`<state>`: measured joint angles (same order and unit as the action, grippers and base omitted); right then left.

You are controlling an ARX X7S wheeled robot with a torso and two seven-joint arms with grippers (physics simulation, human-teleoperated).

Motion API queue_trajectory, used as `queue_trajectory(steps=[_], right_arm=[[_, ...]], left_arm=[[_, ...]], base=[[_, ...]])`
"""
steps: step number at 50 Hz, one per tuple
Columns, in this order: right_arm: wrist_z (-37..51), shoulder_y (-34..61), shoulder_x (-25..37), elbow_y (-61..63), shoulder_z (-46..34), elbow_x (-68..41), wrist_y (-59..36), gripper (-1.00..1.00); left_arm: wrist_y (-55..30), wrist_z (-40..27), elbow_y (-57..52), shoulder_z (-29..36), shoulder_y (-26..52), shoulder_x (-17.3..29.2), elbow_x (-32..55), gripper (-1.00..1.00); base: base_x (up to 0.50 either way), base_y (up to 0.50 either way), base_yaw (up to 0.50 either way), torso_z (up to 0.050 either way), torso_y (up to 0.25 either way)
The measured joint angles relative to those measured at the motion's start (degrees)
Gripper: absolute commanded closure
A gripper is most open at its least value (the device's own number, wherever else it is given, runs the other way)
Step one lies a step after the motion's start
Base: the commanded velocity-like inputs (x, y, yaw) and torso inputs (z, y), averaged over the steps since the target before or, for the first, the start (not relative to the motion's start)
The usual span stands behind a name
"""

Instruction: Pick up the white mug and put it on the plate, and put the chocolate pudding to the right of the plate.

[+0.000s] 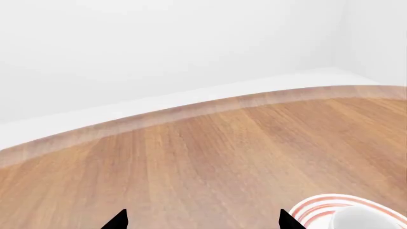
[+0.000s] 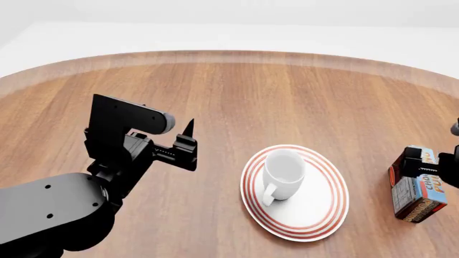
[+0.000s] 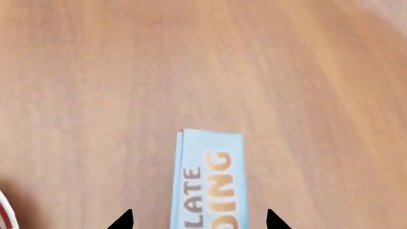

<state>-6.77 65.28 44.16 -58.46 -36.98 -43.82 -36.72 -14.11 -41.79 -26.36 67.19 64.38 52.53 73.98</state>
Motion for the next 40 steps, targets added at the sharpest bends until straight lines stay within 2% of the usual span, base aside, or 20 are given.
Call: queue_trajectory(steps=[25, 40], right_arm=[[6.01, 7.88, 8.09, 21.17, -1.3, -0.61, -14.93, -1.0], [7.0, 12.54, 14.01, 40.11, -1.17, -2.42, -20.64, -1.0]], left_arm=[[0.94, 0.49, -0.2, -0.41, -0.96, 0.72, -0.41, -1.0], [1.07, 0.44, -0.51, -0.45, -1.39, 0.87, -0.67, -1.0]], base=[[0.0, 0.0, 0.0, 0.0, 0.0], [0.0, 0.0, 0.0, 0.0, 0.0]])
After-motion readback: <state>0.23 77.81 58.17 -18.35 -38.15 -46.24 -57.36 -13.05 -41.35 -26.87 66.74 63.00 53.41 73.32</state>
